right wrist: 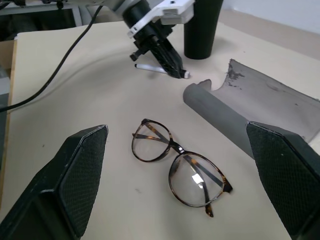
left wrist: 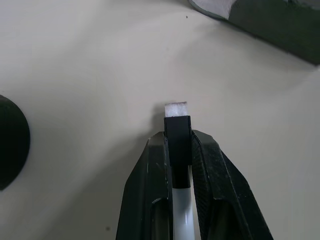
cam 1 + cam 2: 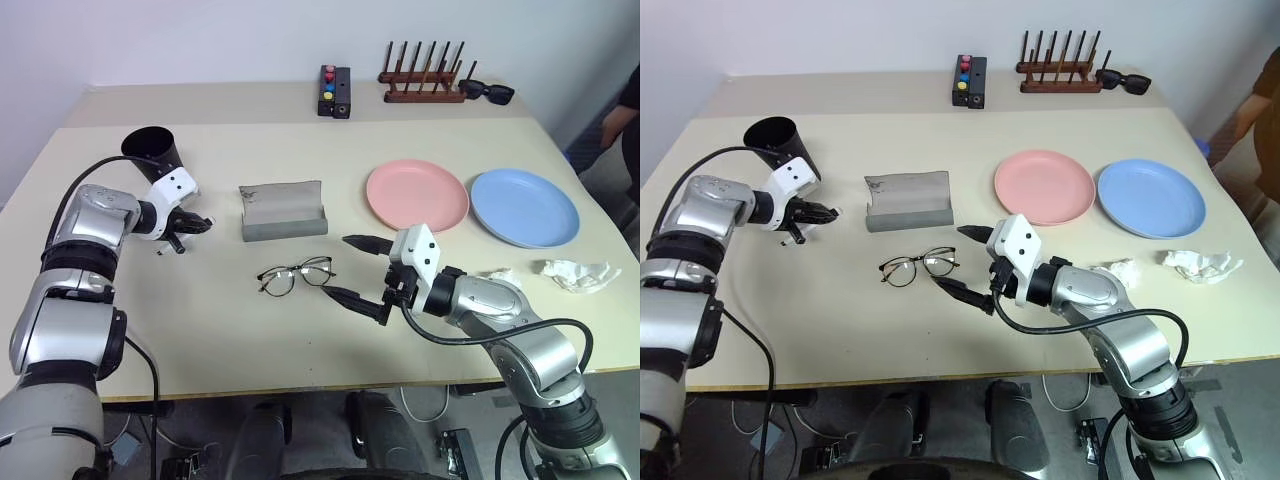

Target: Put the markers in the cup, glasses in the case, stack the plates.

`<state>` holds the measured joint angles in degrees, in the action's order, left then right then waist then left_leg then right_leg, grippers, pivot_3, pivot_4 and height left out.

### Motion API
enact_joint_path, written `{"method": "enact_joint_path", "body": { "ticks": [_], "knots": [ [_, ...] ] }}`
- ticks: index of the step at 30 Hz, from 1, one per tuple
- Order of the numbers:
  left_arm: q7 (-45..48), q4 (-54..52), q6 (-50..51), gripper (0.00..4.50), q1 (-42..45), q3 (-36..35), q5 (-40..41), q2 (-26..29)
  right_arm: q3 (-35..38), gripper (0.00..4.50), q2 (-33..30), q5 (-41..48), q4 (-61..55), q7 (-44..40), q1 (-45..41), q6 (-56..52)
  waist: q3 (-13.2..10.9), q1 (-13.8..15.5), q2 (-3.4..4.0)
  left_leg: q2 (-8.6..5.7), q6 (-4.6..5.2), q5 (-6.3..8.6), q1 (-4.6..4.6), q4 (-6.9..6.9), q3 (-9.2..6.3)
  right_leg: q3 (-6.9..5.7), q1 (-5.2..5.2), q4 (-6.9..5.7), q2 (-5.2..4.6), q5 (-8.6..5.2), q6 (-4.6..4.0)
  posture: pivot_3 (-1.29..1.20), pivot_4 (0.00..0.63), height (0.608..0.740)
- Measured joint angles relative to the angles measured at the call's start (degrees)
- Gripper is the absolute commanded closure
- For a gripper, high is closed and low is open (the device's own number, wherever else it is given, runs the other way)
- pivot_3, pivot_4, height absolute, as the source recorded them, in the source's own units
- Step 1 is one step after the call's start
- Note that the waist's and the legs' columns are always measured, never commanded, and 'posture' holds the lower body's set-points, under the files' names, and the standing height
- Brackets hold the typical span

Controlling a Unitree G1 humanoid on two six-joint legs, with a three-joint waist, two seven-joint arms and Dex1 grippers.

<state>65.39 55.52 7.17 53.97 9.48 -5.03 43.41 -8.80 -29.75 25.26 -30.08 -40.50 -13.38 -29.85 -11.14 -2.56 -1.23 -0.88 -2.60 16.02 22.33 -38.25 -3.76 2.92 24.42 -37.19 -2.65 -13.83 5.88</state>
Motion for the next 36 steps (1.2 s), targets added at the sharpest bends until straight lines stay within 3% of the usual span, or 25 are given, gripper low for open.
{"method": "enact_joint_path", "body": {
  "ticks": [6, 12, 16, 23, 29, 36],
  "knots": [
    [6.99, -20.47, 5.22, 4.48, -8.45, -10.66, 14.15, 0.76, -0.02, 0.00, -0.03, -0.29, 0.08, -0.43, -0.16, 0.25, -0.01, 0.57, -0.02, 0.25, 0.00, 0.00, 0.09, -0.05, -0.01, -0.01, 0.02, 0.03, -0.03, 0.00, 0.00, 0.00, 0.150, 0.735],
    [-8.31, -26.79, 4.34, 4.48, -4.78, -22.26, 20.85, -4.88, 0.04, 0.00, 1.17, -0.20, 0.62, -0.36, -3.20, 0.30, -0.01, 1.38, -0.02, 0.13, -0.01, -0.01, 0.01, -0.10, 0.05, -0.01, 0.00, -0.02, 0.02, 0.03, -0.02, 0.00, 0.150, 0.735],
    [-22.25, -22.64, -4.26, 4.48, -1.14, -26.99, 20.64, -9.71, 0.02, 0.00, 1.67, 0.12, 0.87, -0.64, -4.76, 0.22, 0.00, 1.71, -0.03, 0.08, -0.01, -0.01, 0.03, -0.10, 0.01, -0.02, 0.01, 0.01, 0.00, 0.04, -0.03, 0.00, 0.150, 0.735],
    [-39.25, -8.54, -20.51, 4.48, 3.10, -26.84, 13.21, -8.46, -0.14, 0.00, 1.96, 0.29, 1.34, -1.15, -4.86, 0.22, 0.01, 1.70, -0.04, -0.03, -0.01, -0.01, 0.02, -0.07, 0.02, -0.02, 0.01, 0.02, -0.03, 0.05, -0.02, 0.00, 0.150, 0.735],
    [-43.06, 2.21, -29.48, 4.48, 6.23, -26.92, 12.98, -8.68, -1.54, 0.00, 3.04, 0.28, 1.34, -1.03, -4.86, 0.20, 0.01, 1.79, -0.05, -0.10, -0.01, -0.01, 0.04, -0.08, 0.02, -0.02, 0.01, 0.03, -0.08, 0.05, -0.02, 0.00, 0.150, 0.735],
    [-44.38, 9.20, -32.83, 4.48, 6.95, -26.57, 12.94, -9.28, -1.53, 0.00, 3.24, 0.30, 1.28, -0.34, -4.26, 0.02, 0.01, 1.68, -0.05, -0.10, -0.01, -0.01, 0.04, -0.07, 0.01, -0.03, 0.01, 0.02, -0.06, 0.05, -0.02, 0.00, 0.150, 0.735]
  ]
}}
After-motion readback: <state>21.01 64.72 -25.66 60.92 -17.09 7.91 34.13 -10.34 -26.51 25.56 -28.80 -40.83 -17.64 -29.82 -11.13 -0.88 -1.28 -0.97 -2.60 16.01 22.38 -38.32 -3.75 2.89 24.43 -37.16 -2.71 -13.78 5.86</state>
